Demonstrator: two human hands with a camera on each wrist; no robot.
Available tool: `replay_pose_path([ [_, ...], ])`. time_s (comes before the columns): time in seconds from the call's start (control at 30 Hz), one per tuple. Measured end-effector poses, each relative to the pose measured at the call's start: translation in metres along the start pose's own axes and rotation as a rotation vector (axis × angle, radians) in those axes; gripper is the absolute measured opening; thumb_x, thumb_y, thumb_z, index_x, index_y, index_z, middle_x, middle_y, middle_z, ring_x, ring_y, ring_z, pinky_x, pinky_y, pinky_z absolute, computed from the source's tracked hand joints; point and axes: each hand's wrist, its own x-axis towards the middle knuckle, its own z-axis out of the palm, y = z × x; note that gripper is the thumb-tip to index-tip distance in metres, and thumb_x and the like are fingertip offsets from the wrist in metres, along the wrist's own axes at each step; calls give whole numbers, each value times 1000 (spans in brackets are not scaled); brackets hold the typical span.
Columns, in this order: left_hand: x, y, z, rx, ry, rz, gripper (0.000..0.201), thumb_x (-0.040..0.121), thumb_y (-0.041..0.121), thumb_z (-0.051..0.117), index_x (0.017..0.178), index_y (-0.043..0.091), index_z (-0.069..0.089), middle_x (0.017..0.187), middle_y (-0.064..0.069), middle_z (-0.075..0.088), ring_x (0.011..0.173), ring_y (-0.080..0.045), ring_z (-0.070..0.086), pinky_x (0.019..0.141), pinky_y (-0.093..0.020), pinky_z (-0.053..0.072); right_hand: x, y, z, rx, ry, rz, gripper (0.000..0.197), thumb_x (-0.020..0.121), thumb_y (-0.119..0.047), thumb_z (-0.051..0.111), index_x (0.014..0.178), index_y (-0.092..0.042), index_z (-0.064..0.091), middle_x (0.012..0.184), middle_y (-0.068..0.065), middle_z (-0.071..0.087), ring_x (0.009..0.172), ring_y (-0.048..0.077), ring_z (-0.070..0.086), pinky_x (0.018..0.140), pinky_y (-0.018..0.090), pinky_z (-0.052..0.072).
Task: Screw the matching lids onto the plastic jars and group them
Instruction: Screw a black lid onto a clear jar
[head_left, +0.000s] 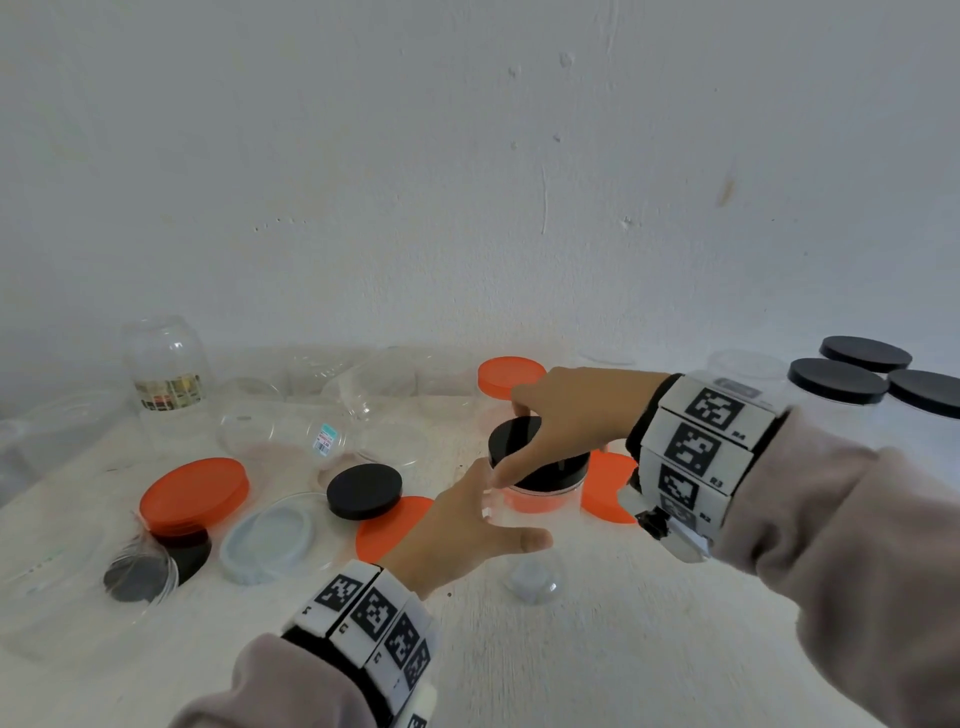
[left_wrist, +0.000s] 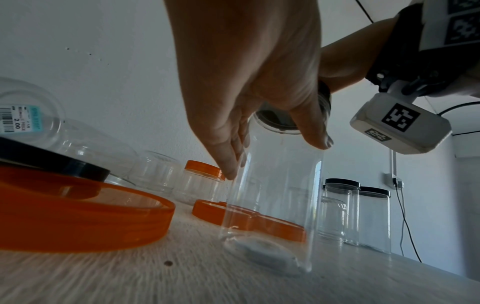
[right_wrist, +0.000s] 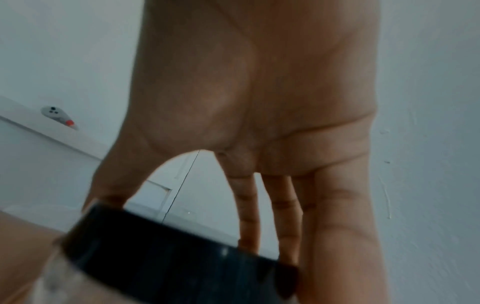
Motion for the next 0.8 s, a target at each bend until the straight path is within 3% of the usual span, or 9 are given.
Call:
replay_pose_path([
  [0.07,0,-1,0,-3,2,5,73,71,42,81,129,41,37,119,32,41,117,-2,41,82,-11,35,1,1,3,6,2,2,80,67,-81,58,118,-19,50,97,-6,56,77,8,52,59,24,37],
  [0.13,1,0,1,3,5,1,72,70,42,81,123,46,32,121,29,42,116,-1,42,81,-10,35,0,5,-1,33,-88,-10,83,68,-76,64,133,-27,42,121,-7,52,103,14,53,79,30,46],
  [0.23,1,0,1,4,8,0,78,70,44,81,126,49,27,122,29,41,113,2,41,79,-6,33,-4,9,-10,36,-206,-87,91,70,-52,78,145,-43,27,136,-12,37,128,15,38,101,37,39],
  [0.4,2,1,3,14,12,-3,80,68,46,81,127,50,26,120,31,40,114,1,40,87,-15,34,-3,12,-11,78,-140,-110,80,65,-58,78,135,-46,41,130,-16,44,117,13,50,97,36,46],
  [0.5,2,0,2,22,17,-3,77,68,47,80,125,48,29,123,27,43,116,0,42,86,-16,35,-2,8,-3,74,-74,-29,73,61,-75,70,116,-32,50,106,-8,58,80,13,65,68,29,53],
  [0.57,1,-1,2,29,18,-9,72,69,47,80,123,45,32,124,23,45,117,-2,43,85,-17,37,-1,4,2,30,-34,6,72,64,-80,63,108,-25,46,90,-9,54,66,7,55,54,24,41],
  [0.63,1,-1,2,33,17,-6,71,70,46,80,123,45,32,122,24,45,113,-1,43,82,-15,37,-1,4,0,24,-63,13,75,65,-80,62,114,-26,45,98,-9,55,77,6,55,60,25,41],
  [0.73,1,1,3,25,16,1,78,70,45,80,126,48,27,117,31,41,110,3,41,80,-9,34,-3,6,-8,8,-187,-39,92,67,-65,74,143,-40,28,131,-12,41,118,14,45,96,39,45],
  [0.8,1,2,3,31,18,2,81,70,45,80,130,47,25,119,31,38,112,2,39,81,-10,33,-5,4,-11,-4,-211,-92,92,70,-52,77,145,-46,23,128,-13,34,122,15,38,99,39,42],
])
